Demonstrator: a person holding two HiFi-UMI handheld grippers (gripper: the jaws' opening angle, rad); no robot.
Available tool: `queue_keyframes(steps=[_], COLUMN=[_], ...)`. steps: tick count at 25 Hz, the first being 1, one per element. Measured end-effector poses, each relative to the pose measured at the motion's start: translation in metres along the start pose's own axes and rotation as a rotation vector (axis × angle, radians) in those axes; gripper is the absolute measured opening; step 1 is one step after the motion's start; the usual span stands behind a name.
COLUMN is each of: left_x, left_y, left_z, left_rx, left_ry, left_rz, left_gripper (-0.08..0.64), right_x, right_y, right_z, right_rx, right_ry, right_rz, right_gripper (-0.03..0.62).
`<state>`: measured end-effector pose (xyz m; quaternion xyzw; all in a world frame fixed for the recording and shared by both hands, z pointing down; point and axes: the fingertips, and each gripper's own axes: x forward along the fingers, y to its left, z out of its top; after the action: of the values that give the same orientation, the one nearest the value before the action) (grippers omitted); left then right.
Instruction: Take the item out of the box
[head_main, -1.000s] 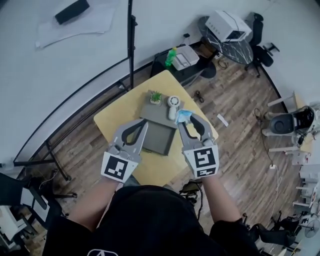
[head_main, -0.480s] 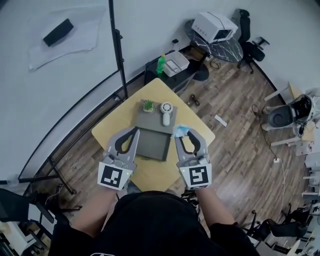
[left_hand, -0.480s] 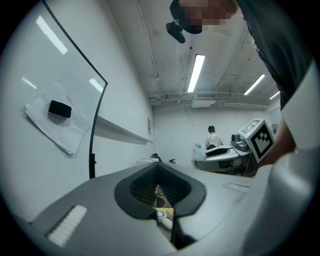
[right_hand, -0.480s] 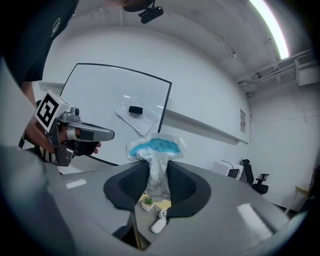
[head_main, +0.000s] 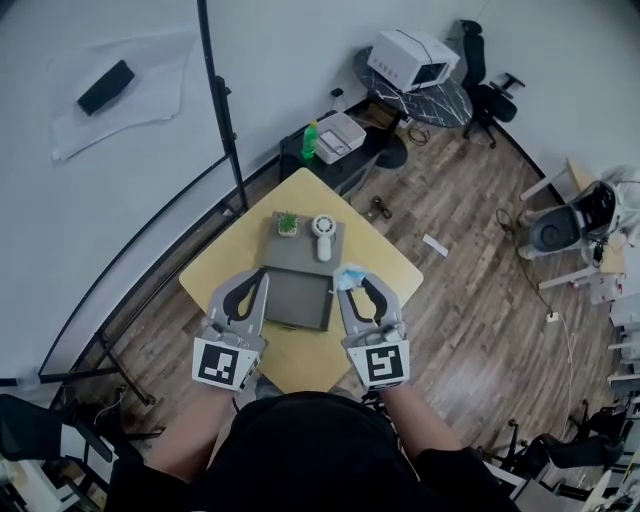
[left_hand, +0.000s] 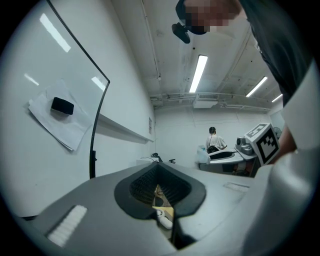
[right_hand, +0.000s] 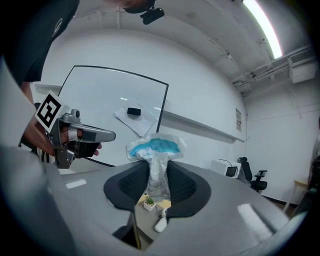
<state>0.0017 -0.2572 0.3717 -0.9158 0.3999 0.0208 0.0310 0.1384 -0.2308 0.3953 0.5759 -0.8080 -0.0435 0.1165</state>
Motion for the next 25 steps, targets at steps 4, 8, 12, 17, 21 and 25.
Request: queue_keyframes(steps=[4, 8, 12, 17, 21, 25], left_x=[0.001, -0.001, 0.000, 0.000, -0.001, -0.003], left_y=[0.003, 0.005, 0.008, 0.008, 0.008, 0.008], left_z=[0.001, 0.001, 0.000, 0.003, 0.004, 0.004], left_rx=[0.002, -0.002, -0.011, -0.005, -0.001, 0.009], left_ry=[-0.002, 0.000, 0.003, 0.000, -0.001, -0.002], left_rz=[0.002, 0.007, 0.016, 0.017, 0.022, 0.026], left_gripper=[0.000, 0.000, 0.000, 0.000, 0.000, 0.000], right_x=[0.002, 0.002, 0.002, 0.001, 0.002, 0.000], right_y=[-0.003, -0.004, -0.004, -0.006, -0.008, -0.009], right_z=[-0.001, 0.001, 0.005, 0.007, 0.008, 0.010], right_rx=[0.016, 0.011, 0.007, 0.014, 0.010, 0.007], right_ry=[0.007, -0.004, -0.018, -0.022, -0.024, -0.033], right_rz=[-0.010, -0.015, -0.016, -0.019, -0.023, -0.028], right_gripper=[0.110, 0.110, 0.110, 0.110, 0.110, 0.110])
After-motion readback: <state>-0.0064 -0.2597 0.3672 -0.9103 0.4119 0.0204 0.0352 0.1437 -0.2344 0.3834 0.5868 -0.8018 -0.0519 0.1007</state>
